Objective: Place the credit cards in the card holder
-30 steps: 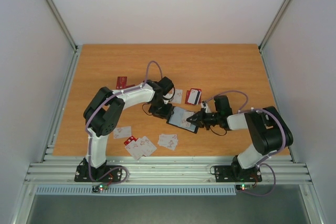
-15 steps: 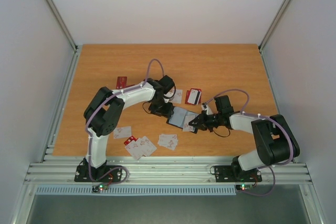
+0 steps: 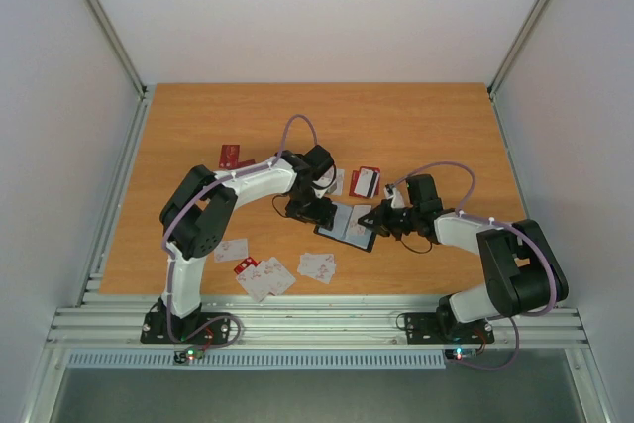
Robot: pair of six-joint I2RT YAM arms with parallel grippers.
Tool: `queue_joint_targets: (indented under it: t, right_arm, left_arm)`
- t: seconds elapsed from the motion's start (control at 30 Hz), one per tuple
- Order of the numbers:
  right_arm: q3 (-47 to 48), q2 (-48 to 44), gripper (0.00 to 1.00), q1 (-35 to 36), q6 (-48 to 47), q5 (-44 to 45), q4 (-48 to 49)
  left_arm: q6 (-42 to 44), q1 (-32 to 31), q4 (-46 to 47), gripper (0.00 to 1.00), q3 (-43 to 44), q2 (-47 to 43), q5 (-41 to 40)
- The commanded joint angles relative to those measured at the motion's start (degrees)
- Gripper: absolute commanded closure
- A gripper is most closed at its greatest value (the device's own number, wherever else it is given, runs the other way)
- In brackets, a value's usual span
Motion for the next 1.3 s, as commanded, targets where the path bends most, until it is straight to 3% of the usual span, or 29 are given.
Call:
queue_joint_targets:
  t: [0.0,0.23,0.67,0.87,1.07,1.17,1.27]
  right_arm:
    - [-0.9,-0.6,0.99,0.2,2.1,2.3,6.0]
    - [-1.7,2.4,0.99,0.2,4.0,2.9,11.1]
    - [-4.2,-0.7,0.99,0.2,3.8,4.2,10.6]
    - [-3.8,0.9,0.99,0.2,5.7,1.3,13.3]
    - [-0.6,-5.7,0.99,0.2,2.3,-1.1,3.7]
    - [1.4,-7.7,0.99,0.2,2.0,-5.0,1.9]
    - [3.5,-10.1,0.99,0.2,3.3,-8.4,1.2]
  left_arm:
    - [1.6,-0.1,1.4,0.25,0.1,2.2,0.6]
    - [1.9,-0.1,1.2,0.50,-0.5,3.4,-1.3]
    - [1.6,-0.1,1.5,0.70,-0.9,4.1,-2.2]
    - [1.2,-0.1,0.3,0.62,0.1,1.9,-2.4]
    - [0.2,0.4,-1.4,0.44,1.0,-6.6,-3.1]
    - [0.4,1.5,0.0,0.39,0.6,-10.6,1.5]
    - [-1.3,3.5,4.4,0.37,-1.0,-14.0,11.6]
